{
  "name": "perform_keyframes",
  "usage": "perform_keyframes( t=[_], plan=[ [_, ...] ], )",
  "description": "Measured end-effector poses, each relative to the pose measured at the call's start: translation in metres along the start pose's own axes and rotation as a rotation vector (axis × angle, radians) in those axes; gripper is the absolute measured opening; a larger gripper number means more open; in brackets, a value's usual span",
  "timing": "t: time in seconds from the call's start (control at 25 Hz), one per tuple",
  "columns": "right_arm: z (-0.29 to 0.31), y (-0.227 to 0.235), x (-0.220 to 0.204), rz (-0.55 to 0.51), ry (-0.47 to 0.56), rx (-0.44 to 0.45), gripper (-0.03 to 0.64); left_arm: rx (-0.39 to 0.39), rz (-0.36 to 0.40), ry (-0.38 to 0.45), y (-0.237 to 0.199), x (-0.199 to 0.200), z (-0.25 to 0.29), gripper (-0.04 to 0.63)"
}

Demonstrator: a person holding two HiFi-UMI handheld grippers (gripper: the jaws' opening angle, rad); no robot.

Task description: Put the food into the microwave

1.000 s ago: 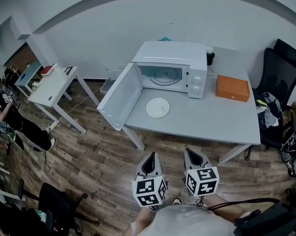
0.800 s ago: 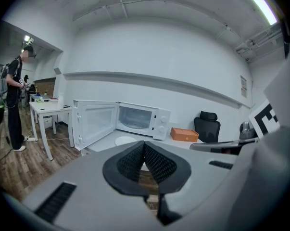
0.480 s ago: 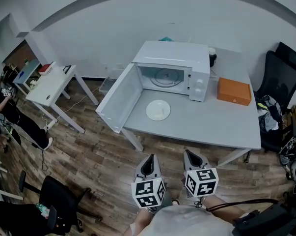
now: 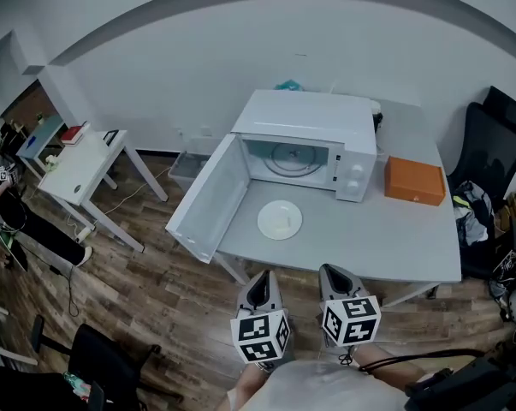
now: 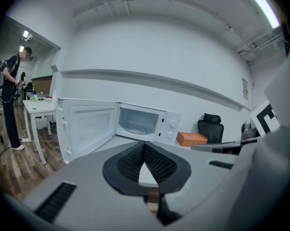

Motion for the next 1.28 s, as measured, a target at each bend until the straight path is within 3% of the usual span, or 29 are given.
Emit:
perform_keyframes(
  t=[0.76,1.28],
  plan=[
    [0.097,0.014,0.056,0.039,-0.022,-0.047,0.017,-0.048,0.018,-0.060,-0.047,0.050,0.092,0.002],
    [0.152,0.003,0.093,0.030,0.003,-0.056,0.017,-0.066,0.032,-0.032,-0.088,0.087,0.135,0.002]
  ],
)
Point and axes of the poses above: the fingertips, and each gripper's own axes: z forward along the fingers, y to its right, x out of its top, the point moved 6 cm from there along -z, backward along the fingers, and after that the axes turned 7 degrees about -y, right-handed, at the moved point
